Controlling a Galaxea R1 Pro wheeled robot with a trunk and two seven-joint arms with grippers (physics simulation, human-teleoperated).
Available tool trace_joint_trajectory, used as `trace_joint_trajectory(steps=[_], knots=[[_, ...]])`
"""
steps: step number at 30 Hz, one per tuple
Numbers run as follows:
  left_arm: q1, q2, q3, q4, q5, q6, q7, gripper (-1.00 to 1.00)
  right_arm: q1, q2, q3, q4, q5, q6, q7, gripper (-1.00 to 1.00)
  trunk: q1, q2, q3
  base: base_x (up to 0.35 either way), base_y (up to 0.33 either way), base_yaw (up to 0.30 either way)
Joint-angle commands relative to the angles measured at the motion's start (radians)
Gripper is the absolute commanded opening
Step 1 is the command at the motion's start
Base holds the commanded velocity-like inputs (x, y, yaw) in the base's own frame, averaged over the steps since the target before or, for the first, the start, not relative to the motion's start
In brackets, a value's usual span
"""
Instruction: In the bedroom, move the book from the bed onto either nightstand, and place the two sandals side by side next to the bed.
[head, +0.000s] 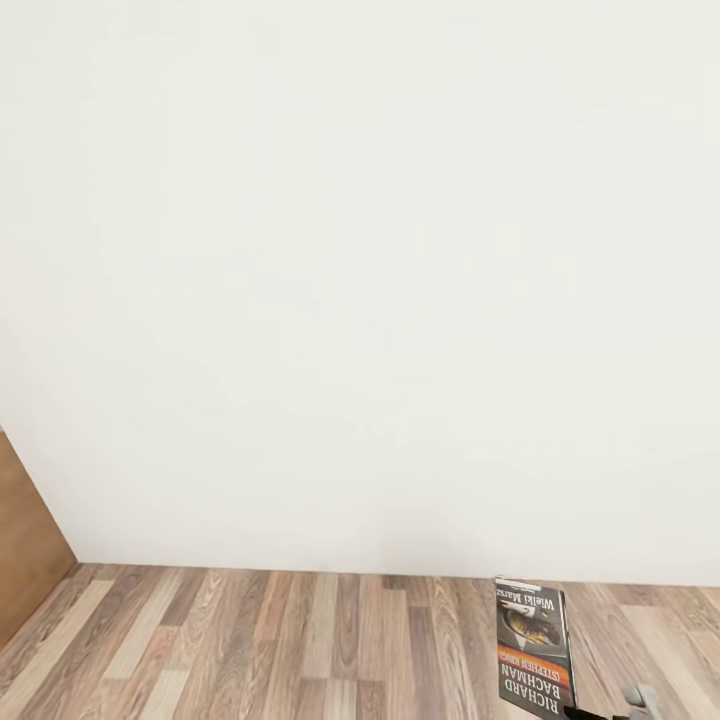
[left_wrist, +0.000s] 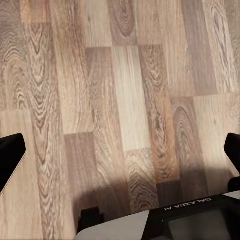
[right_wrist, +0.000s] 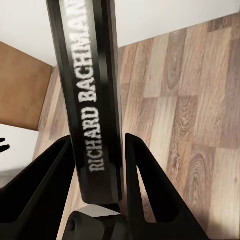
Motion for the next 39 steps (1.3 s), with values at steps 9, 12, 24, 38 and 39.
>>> trace_joint_trajectory(steps=[9, 12, 24, 38, 39], knots=[[-0.001, 0.000, 0.009, 0.001, -0.009, -0.003, -0.003, 1.00, -0.001, -0.001, 0.001, 0.000, -0.011, 0.008, 0.003, -1.00, 0.001, -0.001, -0.001, 0.297, 0.000, 0.000], [-0.001, 0.000, 0.009, 0.001, -0.010, -0.003, -0.003, 1.00, -0.001, -0.001, 0.001, 0.000, -0.011, 0.008, 0.003, -1.00, 0.001, -0.001, -0.001, 0.097, 0.000, 0.000], [-0.001, 0.000, 0.009, 0.001, -0.010, -0.003, -0.003, 1.00, -0.001, -0.001, 0.001, 0.000, -0.011, 0.008, 0.003, -1.00, 0.001, -0.001, -0.001, 0.081, 0.000, 0.000], [-0.001, 0.000, 0.009, 0.001, -0.010, -0.003, -0.003, 1.00, -0.001, -0.001, 0.001, 0.000, -0.011, 0.008, 0.003, -1.00, 0.001, -0.001, -0.001, 0.312, 0.000, 0.000], [-0.001, 0.000, 0.009, 0.001, -0.010, -0.003, -0.003, 1.00, -0.001, -0.001, 0.001, 0.000, -0.011, 0.008, 0.003, -1.00, 0.001, -0.001, -0.001, 0.257, 0.000, 0.000]])
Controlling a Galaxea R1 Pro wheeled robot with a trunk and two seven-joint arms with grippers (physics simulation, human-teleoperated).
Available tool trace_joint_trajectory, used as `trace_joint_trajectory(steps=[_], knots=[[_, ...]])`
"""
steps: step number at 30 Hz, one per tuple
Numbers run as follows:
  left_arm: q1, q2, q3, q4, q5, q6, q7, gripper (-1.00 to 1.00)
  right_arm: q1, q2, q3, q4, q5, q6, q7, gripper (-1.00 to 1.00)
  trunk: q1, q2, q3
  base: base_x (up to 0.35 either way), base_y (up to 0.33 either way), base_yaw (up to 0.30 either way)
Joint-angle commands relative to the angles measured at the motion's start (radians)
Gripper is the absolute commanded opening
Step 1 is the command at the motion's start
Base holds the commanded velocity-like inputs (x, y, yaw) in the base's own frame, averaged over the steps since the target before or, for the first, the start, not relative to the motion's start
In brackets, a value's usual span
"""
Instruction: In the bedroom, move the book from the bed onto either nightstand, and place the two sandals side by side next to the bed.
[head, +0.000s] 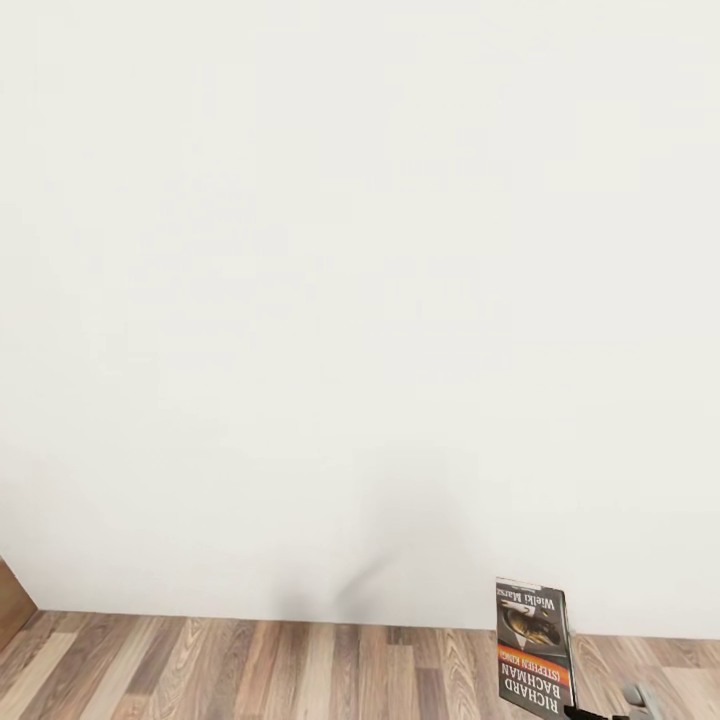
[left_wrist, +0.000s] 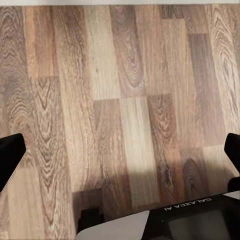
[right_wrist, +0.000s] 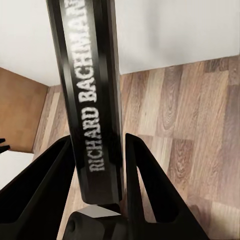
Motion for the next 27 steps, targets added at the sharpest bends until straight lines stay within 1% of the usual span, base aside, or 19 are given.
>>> trace_joint_trajectory(steps=[1, 11, 23, 27], knots=[[-0.001, 0.000, 0.009, 0.001, -0.009, -0.003, -0.003, 1.00, -0.001, 0.000, 0.003, 0.000, -0.011, 0.008, 0.003, -1.00, 0.001, -0.001, -0.001, 0.218, 0.000, 0.000], [-0.001, 0.000, 0.009, 0.001, -0.010, -0.003, -0.003, 1.00, 0.000, 0.000, 0.003, 0.000, -0.011, 0.008, 0.003, -1.00, 0.001, -0.001, -0.001, 0.033, 0.000, 0.000], [-0.001, 0.000, 0.009, 0.001, -0.010, -0.003, -0.003, 1.00, -0.001, 0.000, 0.003, 0.000, -0.011, 0.008, 0.003, -1.00, 0.001, -0.001, 0.016, 0.001, 0.000, 0.000], [-0.001, 0.000, 0.009, 0.001, -0.010, -0.003, -0.003, 1.00, 0.000, 0.000, 0.003, 0.000, -0.011, 0.008, 0.003, -1.00, 0.001, -0.001, 0.019, 0.177, 0.000, 0.000]])
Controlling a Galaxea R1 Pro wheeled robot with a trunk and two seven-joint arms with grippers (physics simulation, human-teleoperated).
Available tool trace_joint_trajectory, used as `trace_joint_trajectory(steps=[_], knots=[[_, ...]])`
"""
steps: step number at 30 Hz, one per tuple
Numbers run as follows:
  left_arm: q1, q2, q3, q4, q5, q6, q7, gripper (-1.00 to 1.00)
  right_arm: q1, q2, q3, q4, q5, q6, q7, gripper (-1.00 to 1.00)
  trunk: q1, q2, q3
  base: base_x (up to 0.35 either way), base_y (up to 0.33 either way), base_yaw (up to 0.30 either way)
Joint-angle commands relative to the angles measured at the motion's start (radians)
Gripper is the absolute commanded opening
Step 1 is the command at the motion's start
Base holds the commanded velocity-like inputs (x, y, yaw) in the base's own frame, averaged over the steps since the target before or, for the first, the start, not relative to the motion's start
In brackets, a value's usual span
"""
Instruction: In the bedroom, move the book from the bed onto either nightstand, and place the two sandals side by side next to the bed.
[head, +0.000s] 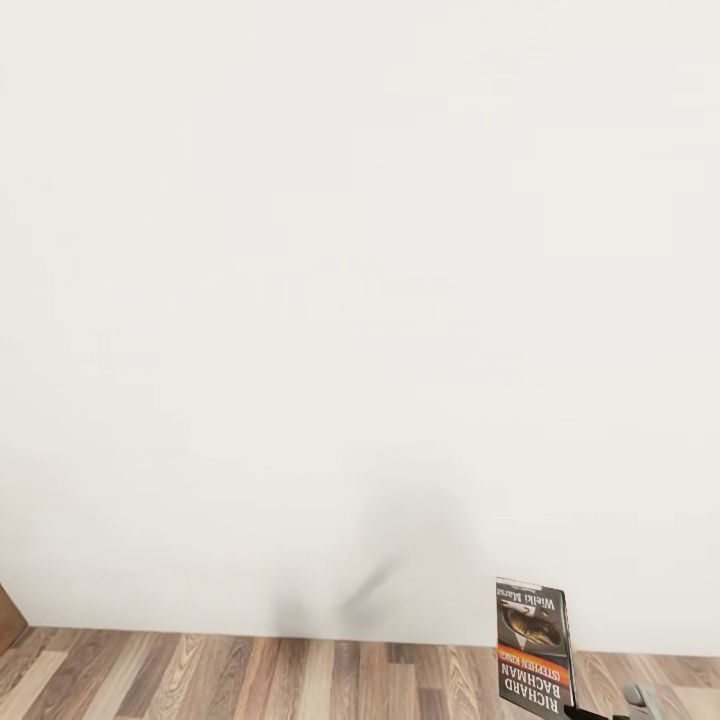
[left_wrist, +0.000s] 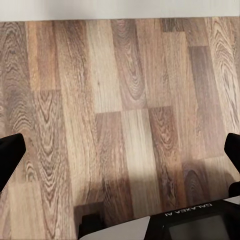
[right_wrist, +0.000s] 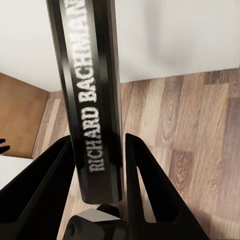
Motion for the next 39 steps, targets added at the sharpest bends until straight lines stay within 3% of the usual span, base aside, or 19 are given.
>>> trace_joint_trajectory(steps=[1, 10, 16, 39], knots=[[-0.001, 0.000, 0.009, 0.001, -0.009, -0.003, -0.003, 1.00, -0.001, -0.001, 0.004, 0.000, -0.010, 0.008, 0.003, -1.00, 0.001, -0.001, -0.001, 0.282, 0.000, 0.000], [-0.001, 0.000, 0.009, 0.001, -0.009, -0.003, -0.003, 1.00, -0.001, -0.001, 0.004, 0.000, -0.010, 0.008, 0.003, -1.00, 0.001, -0.001, -0.001, 0.312, 0.000, 0.000], [-0.001, 0.000, 0.009, 0.001, -0.009, -0.003, -0.003, 1.00, -0.001, -0.001, 0.004, 0.000, -0.010, 0.008, 0.003, -1.00, 0.001, -0.001, -0.001, 0.086, 0.000, -0.076], [-0.001, 0.000, 0.009, 0.001, -0.008, -0.003, -0.003, 1.00, -0.001, -0.001, 0.004, 0.000, -0.010, 0.008, 0.003, -1.00, 0.001, -0.001, 0.010, 0.002, 0.000, -0.251]])
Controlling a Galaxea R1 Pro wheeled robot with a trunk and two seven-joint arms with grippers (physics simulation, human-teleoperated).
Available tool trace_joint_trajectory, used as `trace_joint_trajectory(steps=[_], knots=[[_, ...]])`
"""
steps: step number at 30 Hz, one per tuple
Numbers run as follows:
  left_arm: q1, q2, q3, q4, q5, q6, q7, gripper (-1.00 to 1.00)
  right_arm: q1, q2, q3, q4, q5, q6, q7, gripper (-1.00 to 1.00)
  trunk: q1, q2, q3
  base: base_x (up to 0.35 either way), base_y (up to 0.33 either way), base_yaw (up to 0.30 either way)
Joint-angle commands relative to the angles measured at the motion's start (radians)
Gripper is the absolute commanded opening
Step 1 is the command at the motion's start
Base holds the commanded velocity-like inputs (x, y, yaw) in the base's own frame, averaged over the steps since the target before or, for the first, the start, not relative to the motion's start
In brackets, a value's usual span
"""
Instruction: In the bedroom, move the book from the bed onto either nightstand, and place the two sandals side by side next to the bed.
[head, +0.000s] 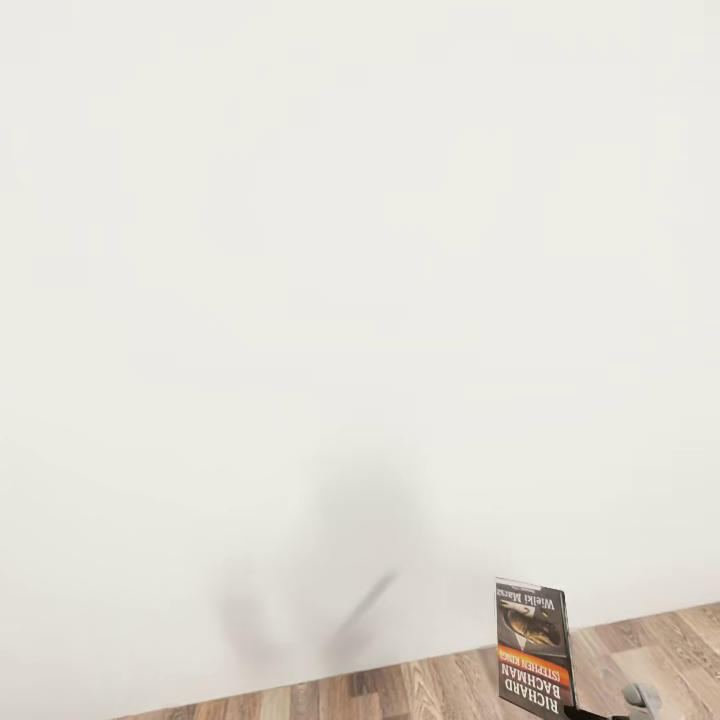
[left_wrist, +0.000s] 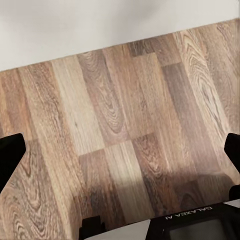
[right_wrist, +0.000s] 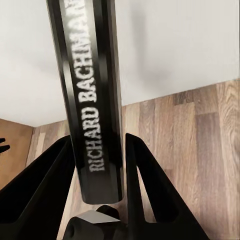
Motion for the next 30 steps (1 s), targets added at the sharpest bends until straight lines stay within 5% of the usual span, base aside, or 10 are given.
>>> trace_joint_trajectory(steps=[1, 14, 30], knots=[[-0.001, 0.000, 0.009, 0.000, -0.010, -0.004, -0.003, 1.00, -0.001, 0.000, 0.002, 0.001, -0.011, 0.008, 0.003, -1.00, 0.000, -0.001, -0.001, 0.000, 0.000, -0.250], [-0.001, -0.001, 0.009, 0.001, -0.011, -0.004, -0.003, 1.00, -0.001, 0.000, 0.002, 0.001, -0.011, 0.008, 0.003, -1.00, 0.000, -0.001, -0.001, 0.005, 0.000, -0.253], [-0.001, -0.001, 0.009, 0.001, -0.012, -0.004, -0.003, 1.00, -0.001, 0.000, 0.002, 0.001, -0.011, 0.008, 0.003, -1.00, 0.000, -0.001, -0.001, 0.150, 0.000, -0.255]])
